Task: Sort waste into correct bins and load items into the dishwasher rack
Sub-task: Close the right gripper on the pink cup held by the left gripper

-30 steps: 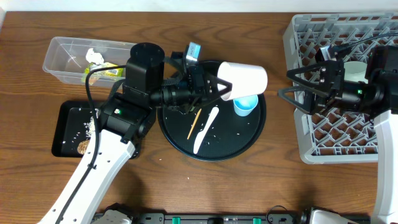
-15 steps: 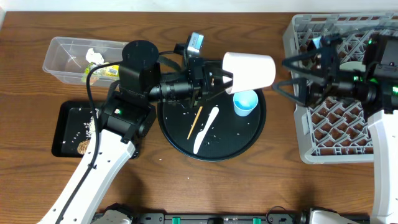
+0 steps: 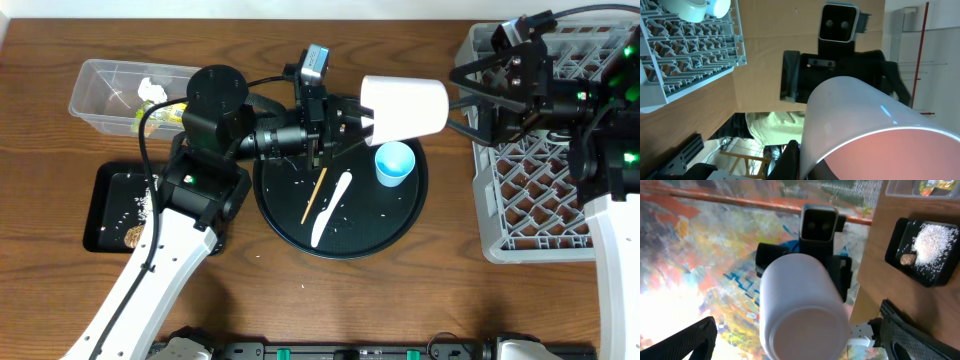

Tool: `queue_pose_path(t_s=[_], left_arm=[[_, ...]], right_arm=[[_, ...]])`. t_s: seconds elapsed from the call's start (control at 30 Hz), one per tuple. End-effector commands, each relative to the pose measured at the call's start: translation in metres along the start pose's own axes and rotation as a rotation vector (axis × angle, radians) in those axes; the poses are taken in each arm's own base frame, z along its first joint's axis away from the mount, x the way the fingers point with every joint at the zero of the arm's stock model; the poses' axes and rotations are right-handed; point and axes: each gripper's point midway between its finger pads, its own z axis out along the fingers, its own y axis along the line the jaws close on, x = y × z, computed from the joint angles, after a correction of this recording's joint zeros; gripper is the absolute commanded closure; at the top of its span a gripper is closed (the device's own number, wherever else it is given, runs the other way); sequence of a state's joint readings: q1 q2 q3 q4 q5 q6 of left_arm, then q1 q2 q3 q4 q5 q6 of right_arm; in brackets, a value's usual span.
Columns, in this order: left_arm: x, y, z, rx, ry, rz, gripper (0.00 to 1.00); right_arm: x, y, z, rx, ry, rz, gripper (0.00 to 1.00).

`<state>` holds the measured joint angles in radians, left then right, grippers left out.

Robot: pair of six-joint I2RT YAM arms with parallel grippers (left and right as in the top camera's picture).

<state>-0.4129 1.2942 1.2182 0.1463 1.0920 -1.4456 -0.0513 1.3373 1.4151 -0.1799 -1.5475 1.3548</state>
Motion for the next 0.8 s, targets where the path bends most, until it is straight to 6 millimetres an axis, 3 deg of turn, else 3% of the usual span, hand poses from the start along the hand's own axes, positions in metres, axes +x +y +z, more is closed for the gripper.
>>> queue_pose_path(t_s=[0.0, 0.2, 0.53, 0.77], left_arm=[[-0.006, -0.006, -0.007, 0.01, -0.03, 0.008, 0.94], [-0.02, -0.005, -0.02, 0.008, -0.068, 0.003, 0.94], [-0.018, -0.005, -0.019, 0.009, -0.059, -0.004, 0.94], [-0.009, -0.006, -0.014, 0.012, -0.023, -0.008, 0.94]], right_arm=[[0.01, 0.008, 0.009, -0.003, 0.037, 0.103, 0.01], [0.014, 0.009, 0.015, -0.005, 0.059, 0.099, 0.01], [0.017, 0.011, 0.04, -0.003, 0.06, 0.059, 0.01], [0.013, 0.009, 0.042, 0.0, 0.042, 0.038, 0.05]])
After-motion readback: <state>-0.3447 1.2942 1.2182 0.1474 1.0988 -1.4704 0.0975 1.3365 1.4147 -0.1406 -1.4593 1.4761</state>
